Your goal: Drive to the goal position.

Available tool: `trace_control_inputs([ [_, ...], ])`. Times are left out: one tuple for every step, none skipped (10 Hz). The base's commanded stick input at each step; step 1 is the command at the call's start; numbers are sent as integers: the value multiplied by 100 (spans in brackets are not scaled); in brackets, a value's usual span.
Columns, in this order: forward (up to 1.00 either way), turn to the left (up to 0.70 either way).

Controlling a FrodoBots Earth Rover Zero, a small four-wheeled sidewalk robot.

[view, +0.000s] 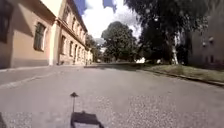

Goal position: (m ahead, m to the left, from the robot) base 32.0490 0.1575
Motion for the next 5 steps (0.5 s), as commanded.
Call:
trace_control_inputs([
  [100, 0],
  [100, 0],
  [100, 0],
  [100, 0],
  [100, 0],
])
